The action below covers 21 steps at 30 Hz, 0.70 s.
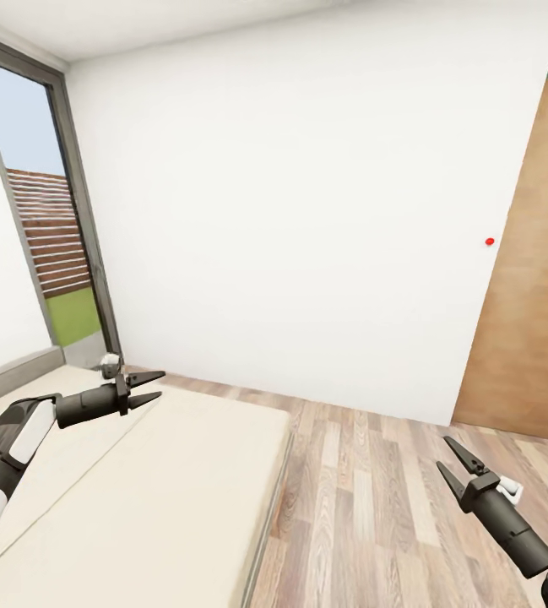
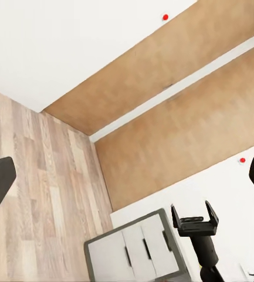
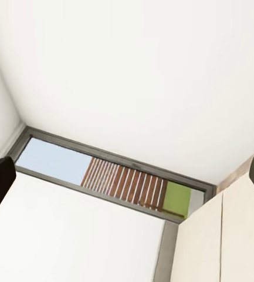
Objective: Put all the toys in the child's room - the three board games (two on the bed and one on the table), the two jigsaw puzzles on the table, and the tennis ball on the table - inside the toy box on the table in the child's room.
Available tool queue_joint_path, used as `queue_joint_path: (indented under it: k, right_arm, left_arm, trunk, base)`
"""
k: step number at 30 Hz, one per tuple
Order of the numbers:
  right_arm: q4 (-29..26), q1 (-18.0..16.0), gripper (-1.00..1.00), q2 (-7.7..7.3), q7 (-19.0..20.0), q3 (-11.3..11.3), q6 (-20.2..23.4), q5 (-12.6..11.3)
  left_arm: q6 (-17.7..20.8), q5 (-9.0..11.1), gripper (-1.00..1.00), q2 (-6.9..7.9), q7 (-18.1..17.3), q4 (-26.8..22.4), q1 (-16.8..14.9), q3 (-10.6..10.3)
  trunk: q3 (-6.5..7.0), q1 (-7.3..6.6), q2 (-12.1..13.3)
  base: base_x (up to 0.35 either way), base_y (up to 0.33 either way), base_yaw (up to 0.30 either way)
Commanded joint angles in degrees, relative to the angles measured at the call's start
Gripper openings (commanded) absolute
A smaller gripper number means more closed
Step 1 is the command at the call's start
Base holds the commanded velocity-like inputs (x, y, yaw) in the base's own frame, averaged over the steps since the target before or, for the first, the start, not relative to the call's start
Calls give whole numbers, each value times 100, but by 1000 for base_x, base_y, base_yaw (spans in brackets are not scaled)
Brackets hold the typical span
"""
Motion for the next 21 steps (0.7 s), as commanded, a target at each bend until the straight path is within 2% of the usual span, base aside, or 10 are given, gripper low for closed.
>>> queue_joint_path:
  k: [1,7,15,21]
  right_arm:
    - [3,-6,100,1,8,-9,35,-12]
    - [3,-4,100,1,28,-15,39,-14]
    - [3,-4,100,1,38,-17,35,-14]
    - [3,-5,100,1,33,-18,37,-14]
  left_arm:
    - [21,-6,100,1,-18,1,0,5]
    - [21,-6,100,1,-20,1,0,5]
    - [21,-6,100,1,-19,1,0,5]
    - [21,-6,100,1,-19,1,0,5]
  trunk:
    - [1,1,-3]
    - [9,1,-3]
    - [11,1,-3]
    - [11,1,-3]
  base:
    - [-40,52,-168]
    - [-38,32,-68]
    - [-145,109,-11]
    - [-54,47,-2]
